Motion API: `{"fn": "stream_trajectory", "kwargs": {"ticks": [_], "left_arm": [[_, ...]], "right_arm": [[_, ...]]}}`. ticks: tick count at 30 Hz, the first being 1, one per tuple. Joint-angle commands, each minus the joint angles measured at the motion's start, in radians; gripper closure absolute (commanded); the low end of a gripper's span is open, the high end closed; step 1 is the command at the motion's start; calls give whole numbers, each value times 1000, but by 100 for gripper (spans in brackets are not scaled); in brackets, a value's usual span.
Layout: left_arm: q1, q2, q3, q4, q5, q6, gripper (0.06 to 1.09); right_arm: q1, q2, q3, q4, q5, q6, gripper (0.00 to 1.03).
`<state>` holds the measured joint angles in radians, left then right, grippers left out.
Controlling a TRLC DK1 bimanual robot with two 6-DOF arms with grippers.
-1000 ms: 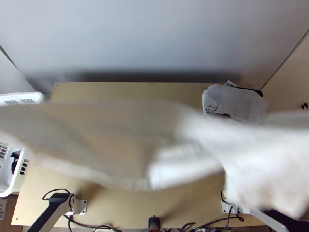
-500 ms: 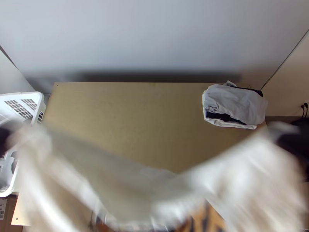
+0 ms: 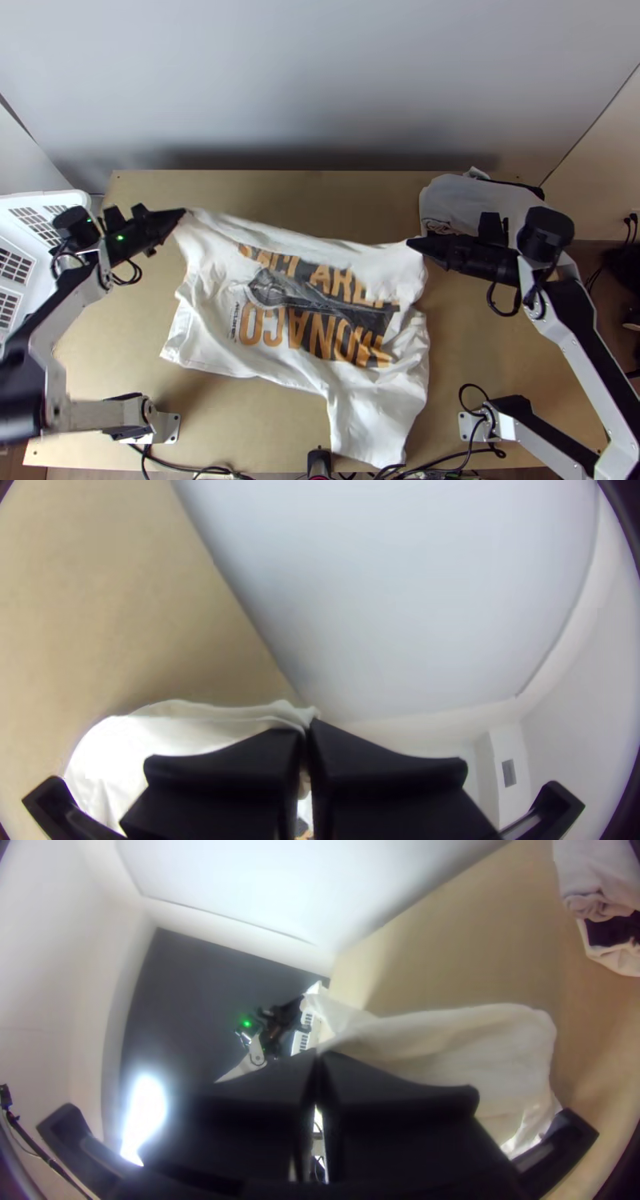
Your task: Fold the t-shirt
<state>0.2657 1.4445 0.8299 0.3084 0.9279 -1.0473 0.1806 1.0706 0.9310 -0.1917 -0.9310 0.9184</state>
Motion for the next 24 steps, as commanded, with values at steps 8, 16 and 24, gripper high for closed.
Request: {"fn": "stream_trajectory", "kwargs": {"ticks": [8, 16, 24], "left_arm": [[4, 172, 21, 3, -54, 73, 105], [-145, 165, 60, 5, -135, 128, 105], [-226, 321, 232, 3, -274, 213, 105]], "right_arm": [[-21, 140, 85, 123, 132, -47, 100], [14, 307, 124, 210, 362, -58, 100], [3, 496, 164, 213, 543, -139, 100]]}}
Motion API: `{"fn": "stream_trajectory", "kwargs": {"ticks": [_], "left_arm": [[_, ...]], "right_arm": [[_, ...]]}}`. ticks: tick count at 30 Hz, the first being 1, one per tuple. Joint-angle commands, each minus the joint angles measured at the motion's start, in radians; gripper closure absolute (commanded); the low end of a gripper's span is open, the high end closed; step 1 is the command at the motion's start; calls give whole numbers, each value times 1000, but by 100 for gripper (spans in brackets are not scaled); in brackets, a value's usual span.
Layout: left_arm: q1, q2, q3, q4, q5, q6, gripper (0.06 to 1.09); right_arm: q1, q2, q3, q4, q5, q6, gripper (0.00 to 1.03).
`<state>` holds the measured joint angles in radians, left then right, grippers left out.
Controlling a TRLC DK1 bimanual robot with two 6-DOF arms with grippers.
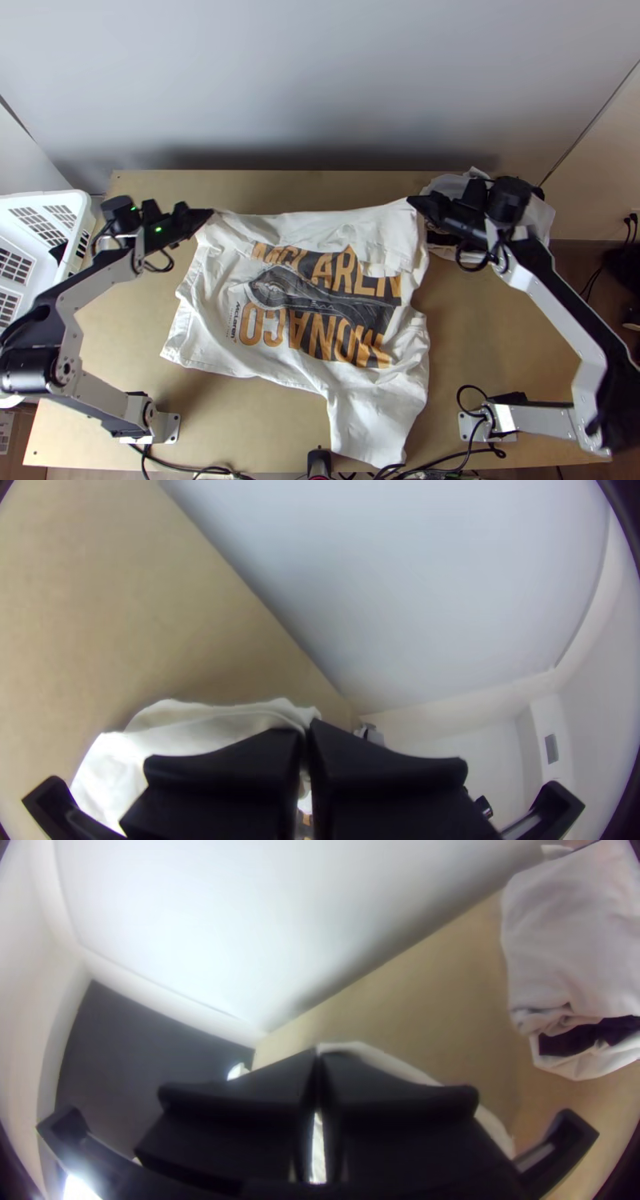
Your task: Fold the t-shirt
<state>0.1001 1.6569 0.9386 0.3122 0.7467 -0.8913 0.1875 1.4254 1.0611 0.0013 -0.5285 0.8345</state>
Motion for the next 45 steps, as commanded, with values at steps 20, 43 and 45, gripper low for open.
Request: {"fn": "stream_trajectory", "kwargs": {"ticks": [20, 43, 45], "left_arm": [[-48, 348, 376, -162, -348, 141, 105], [-85, 234, 350, -174, -340, 175, 105], [-85, 222, 350, -180, -339, 175, 105]], "right_arm": [[-16, 297, 185, -3, 283, -130, 5], [67, 290, 247, -715, 76, -181, 7], [70, 320, 252, -672, 76, -181, 11]]}}
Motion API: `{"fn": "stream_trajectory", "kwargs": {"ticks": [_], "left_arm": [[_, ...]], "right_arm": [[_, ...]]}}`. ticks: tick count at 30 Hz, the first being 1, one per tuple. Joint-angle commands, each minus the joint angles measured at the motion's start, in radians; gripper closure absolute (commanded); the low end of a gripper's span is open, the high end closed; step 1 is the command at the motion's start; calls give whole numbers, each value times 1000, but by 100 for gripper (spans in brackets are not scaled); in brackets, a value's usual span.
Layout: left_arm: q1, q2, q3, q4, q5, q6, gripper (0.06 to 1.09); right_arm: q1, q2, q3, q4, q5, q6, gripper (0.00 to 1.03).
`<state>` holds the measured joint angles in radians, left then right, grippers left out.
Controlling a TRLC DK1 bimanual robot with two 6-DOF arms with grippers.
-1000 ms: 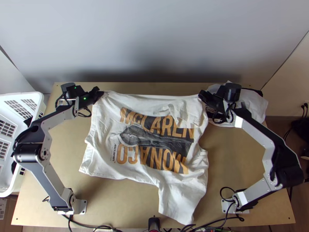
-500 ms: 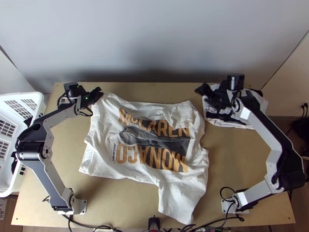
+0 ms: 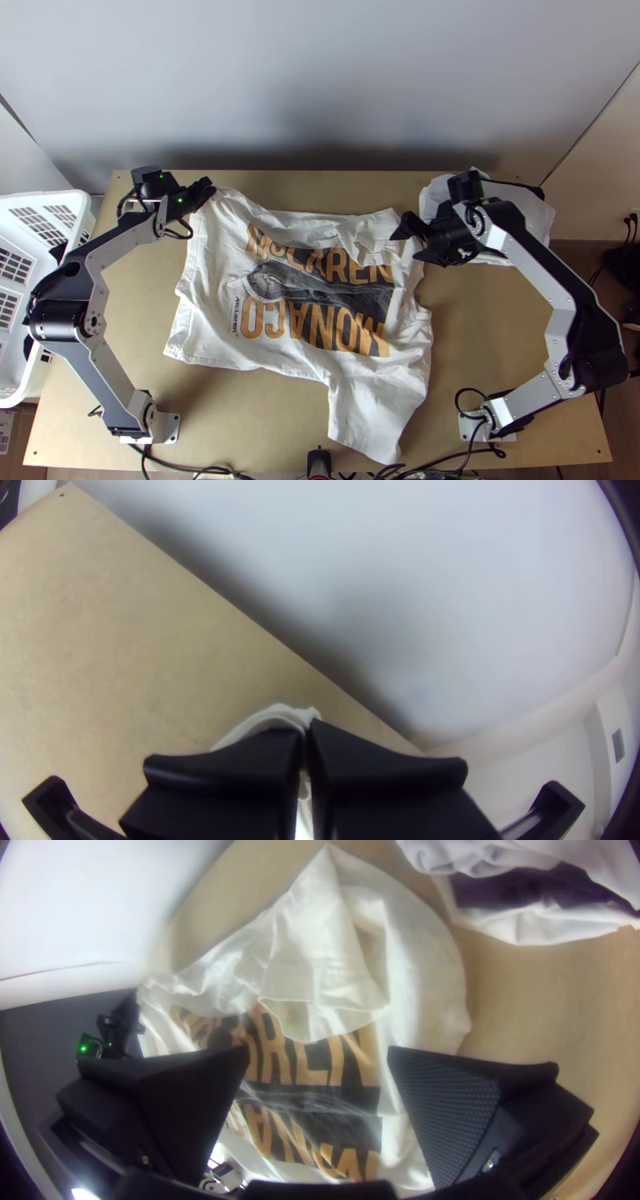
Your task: Fold the t-shirt
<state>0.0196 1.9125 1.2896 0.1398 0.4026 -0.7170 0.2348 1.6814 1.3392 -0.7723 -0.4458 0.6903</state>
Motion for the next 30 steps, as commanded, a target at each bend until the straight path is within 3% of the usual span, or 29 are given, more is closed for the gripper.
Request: {"fn": "stream_trajectory", "kwargs": {"ticks": [1, 13, 14, 15, 17, 18, 24, 28, 30], "left_arm": [[-4, -38, -1, -11, 5, 2, 105], [-3, -79, -30, -22, 19, -6, 105], [-4, -82, -30, -22, 21, -9, 105], [-4, -86, -30, -22, 21, -9, 105], [-6, -90, -30, -22, 21, -10, 105], [-6, -93, -30, -22, 21, -10, 105], [-4, -110, -36, -22, 27, -10, 105], [-4, -121, -49, -22, 30, -10, 105], [-4, -124, -53, -22, 33, -10, 105]], "right_arm": [[24, 81, -23, 116, -7, -37, 11], [24, 248, 15, 185, -8, -44, 13], [24, 253, 15, 191, -7, -44, 21], [24, 253, 15, 203, -7, -40, 36], [23, 241, 12, 261, 33, -8, 87], [21, 232, 9, 288, 56, 3, 101], [20, 159, 21, 304, 47, -31, 100], [24, 106, 34, 289, -79, -18, 100], [38, 106, 67, 199, -114, -12, 100]]}}
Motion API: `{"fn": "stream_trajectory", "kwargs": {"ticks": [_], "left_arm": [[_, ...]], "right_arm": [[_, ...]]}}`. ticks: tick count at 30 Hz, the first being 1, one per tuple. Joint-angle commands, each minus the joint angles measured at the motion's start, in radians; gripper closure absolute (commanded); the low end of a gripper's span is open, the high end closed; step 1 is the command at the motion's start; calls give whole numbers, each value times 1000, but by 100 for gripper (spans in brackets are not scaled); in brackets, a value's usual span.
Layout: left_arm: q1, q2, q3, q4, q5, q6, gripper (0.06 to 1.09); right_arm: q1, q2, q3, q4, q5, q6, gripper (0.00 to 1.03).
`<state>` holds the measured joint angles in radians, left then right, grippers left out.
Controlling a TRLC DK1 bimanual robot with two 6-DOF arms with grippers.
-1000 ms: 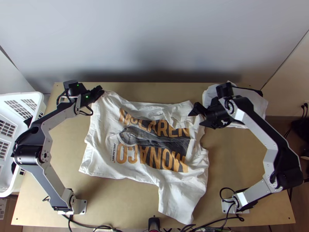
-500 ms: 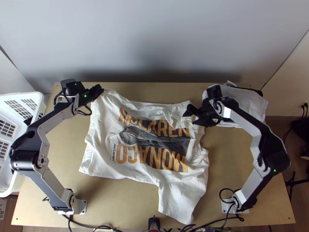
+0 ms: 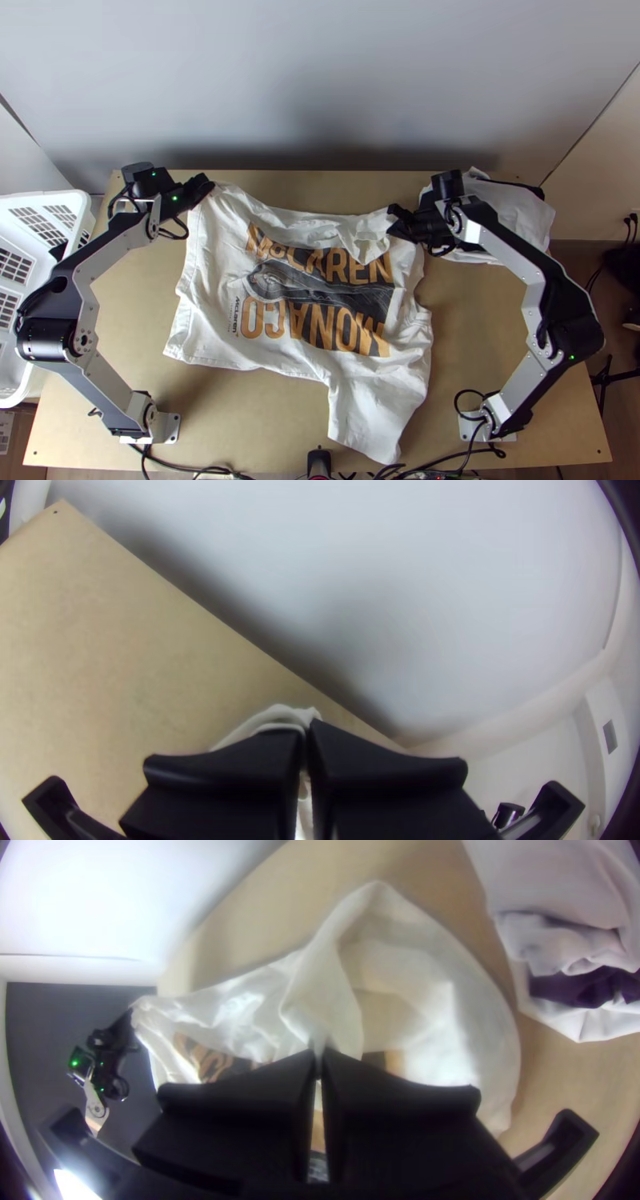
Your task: Fold the t-shirt
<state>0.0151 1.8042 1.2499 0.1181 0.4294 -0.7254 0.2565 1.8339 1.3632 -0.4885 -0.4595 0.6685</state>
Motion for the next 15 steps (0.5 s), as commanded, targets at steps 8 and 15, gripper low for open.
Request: {"fn": "stream_trajectory", "kwargs": {"ticks": [8, 15], "left_arm": [[6, -25, -26, 0, 16, 1, 105], [-4, -20, -44, 15, 16, 1, 105]], "right_arm": [[58, -21, 185, -360, -133, -73, 100], [44, 47, 264, 312, 213, -168, 100]]}}
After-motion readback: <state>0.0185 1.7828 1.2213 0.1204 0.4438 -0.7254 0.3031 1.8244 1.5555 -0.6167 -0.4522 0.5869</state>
